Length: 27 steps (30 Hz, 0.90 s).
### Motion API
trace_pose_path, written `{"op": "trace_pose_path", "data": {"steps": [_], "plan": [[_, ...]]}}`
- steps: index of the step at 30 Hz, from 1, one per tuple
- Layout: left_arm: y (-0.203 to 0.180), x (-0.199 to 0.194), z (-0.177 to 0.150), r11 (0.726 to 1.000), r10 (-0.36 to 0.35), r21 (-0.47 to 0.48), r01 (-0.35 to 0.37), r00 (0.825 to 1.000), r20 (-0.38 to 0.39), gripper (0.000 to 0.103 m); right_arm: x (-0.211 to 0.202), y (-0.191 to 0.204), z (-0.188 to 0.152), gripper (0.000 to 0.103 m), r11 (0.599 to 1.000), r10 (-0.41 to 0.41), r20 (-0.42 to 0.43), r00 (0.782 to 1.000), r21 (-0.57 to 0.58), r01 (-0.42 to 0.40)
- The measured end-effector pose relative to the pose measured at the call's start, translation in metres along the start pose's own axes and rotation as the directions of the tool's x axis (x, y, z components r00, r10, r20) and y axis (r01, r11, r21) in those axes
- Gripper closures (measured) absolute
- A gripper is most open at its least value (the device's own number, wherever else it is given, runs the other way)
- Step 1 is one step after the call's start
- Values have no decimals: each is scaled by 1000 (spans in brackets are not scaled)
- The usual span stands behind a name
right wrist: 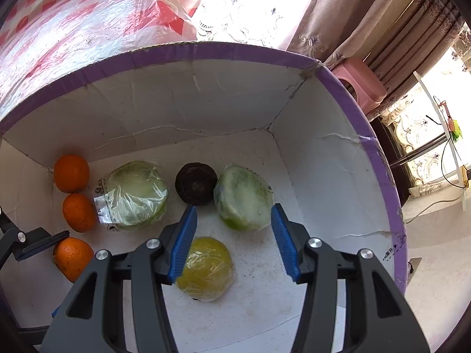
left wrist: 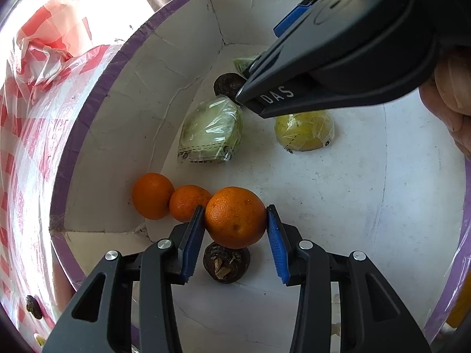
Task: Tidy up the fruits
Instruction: 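Lower both fruits into the box and open both grippers to release them, then withdraw both grippers from the box toward the last fruits on the cloth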
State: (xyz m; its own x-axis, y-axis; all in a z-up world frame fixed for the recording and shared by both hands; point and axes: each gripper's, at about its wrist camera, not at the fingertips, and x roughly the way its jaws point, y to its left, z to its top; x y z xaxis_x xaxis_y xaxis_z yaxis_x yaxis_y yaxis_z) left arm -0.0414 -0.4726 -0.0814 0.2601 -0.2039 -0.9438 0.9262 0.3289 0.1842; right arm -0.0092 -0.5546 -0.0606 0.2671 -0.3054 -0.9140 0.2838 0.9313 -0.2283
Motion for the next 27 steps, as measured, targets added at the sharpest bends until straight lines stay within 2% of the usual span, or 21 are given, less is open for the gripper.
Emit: {"op": "trace_pose_path", "data": {"steps": [2,7,11,16,18,20,22,24,27], "plan": [[1,-2,-1,1000,-1,0,1,1000,10,57,0,-1,-1,50,1000,0,0,1000,2,0],[2,-6,-3,1000,-5,-6,5,1000,23,56,1,-2,-1,45,1000,-5,2,1000,1,5],[4,-12,-5,1000,-10,-13,11,999,43,49,0,-4,-1,40,1000,-7,7,1000,4,7],[4,-19,-8,1000,-5,-19,6,998,58,47,-4,-7,0,36,1000,-8,24,1000,12,8],[5,-22,-9,1000,-7,-22,8,998,67,44,-8,-8,-1,33,1000,-9,38,999,17,9],[5,-26,-10,1000,-7,-24,9,996,84,36,-10,-9,-2,31,1000,-17,48,999,20,17],[3,-28,-11,1000,-7,-24,9,996,94,34,-14,-11,-1,29,999,-24,65,998,26,22],[3,-29,-12,1000,-8,-27,10,995,101,33,-18,-13,-2,23,999,-40,84,996,36,37],[5,-37,-15,999,-9,-40,14,992,127,32,-29,-17,-4,23,997,-64,131,989,59,56]]}}
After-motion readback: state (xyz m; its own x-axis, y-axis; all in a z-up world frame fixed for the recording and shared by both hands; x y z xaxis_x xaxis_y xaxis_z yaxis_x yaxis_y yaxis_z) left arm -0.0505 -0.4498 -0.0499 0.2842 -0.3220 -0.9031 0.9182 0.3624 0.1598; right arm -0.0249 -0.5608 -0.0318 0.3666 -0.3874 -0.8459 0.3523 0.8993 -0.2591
